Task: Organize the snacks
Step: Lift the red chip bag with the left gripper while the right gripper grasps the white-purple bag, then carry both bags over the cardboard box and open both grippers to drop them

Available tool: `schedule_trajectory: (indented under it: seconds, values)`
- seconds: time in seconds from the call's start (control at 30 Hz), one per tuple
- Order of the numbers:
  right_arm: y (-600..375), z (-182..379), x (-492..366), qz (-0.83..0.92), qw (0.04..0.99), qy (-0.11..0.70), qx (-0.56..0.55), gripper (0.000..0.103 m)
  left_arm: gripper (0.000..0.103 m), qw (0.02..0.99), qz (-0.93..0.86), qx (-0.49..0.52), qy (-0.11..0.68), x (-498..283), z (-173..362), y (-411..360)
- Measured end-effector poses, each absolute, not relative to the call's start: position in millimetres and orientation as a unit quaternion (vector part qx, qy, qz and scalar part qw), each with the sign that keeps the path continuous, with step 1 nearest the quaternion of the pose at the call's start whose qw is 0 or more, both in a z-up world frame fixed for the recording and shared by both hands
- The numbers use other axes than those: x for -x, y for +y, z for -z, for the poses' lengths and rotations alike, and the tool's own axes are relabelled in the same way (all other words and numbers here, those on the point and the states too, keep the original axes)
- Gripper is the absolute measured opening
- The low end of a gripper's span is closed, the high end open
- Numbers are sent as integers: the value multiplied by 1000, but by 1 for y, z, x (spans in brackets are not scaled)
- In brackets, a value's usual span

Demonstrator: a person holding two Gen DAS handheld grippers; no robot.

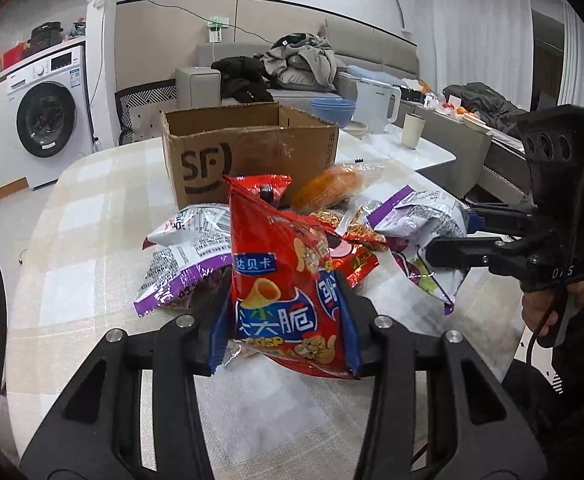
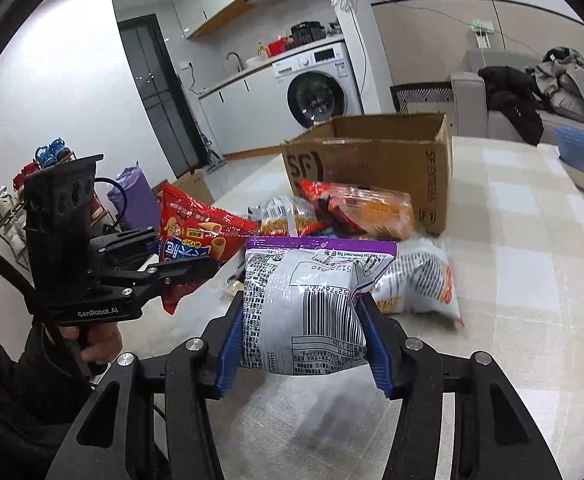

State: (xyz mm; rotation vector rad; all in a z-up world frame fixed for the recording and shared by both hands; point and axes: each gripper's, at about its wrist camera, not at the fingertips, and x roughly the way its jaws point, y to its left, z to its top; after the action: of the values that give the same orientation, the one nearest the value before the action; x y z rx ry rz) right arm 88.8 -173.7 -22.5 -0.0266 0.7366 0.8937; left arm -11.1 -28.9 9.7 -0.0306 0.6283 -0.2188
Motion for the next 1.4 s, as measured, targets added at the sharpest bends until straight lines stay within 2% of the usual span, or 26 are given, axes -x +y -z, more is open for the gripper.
schedule_trajectory:
  seconds: [0.4, 1.4]
  values:
    - [-192, -2, -96, -389, 876, 285, -26, 54, 42, 955, 72, 35, 285, 15, -37, -19]
    - [-184, -46, -148, -345, 904, 249, -48, 54, 42, 963, 22, 68, 259, -57, -83, 7]
